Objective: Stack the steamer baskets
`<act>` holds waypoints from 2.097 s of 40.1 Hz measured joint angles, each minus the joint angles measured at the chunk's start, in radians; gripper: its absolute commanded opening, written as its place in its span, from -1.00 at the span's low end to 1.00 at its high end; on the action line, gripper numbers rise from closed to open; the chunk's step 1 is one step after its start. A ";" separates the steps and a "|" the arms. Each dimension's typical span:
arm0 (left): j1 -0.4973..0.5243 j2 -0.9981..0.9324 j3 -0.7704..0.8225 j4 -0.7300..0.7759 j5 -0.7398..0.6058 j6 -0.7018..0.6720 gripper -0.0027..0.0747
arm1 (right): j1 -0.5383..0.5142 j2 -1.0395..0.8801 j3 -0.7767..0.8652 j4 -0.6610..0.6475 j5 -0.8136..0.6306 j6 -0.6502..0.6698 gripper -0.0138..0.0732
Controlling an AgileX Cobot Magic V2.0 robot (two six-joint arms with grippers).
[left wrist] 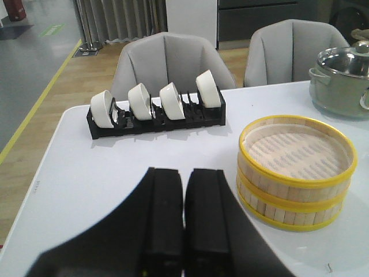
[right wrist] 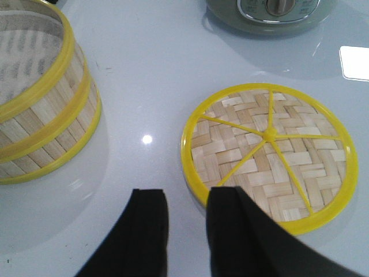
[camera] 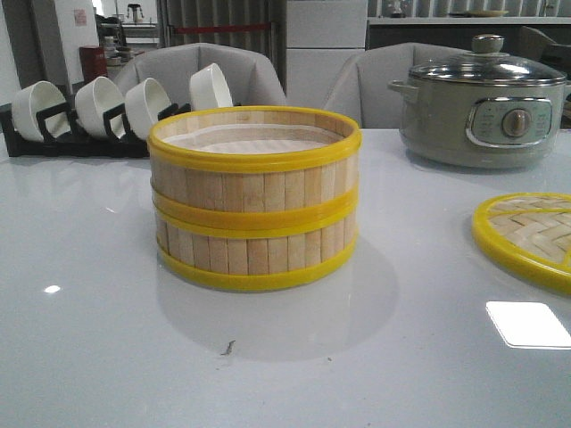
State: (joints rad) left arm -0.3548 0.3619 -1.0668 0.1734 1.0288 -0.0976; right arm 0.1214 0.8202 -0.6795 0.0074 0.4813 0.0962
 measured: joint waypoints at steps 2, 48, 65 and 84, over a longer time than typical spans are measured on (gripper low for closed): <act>0.000 0.000 0.023 -0.005 -0.020 -0.004 -0.70 | 0.000 0.000 0.000 0.000 0.000 0.000 0.03; 0.000 0.002 0.285 0.017 -0.258 -0.015 -0.71 | 0.000 0.000 0.000 0.000 0.000 0.000 0.03; 0.000 0.002 0.285 0.019 -0.258 -0.015 -0.71 | 0.000 0.000 0.000 0.000 0.000 0.000 0.03; 0.000 0.002 0.285 0.019 -0.258 -0.015 -0.71 | 0.000 0.000 0.000 0.000 0.000 0.000 0.03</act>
State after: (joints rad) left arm -0.3548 0.3637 -0.7821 0.1924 0.7709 -0.1130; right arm 0.1214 0.8202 -0.6795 0.0074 0.4813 0.0962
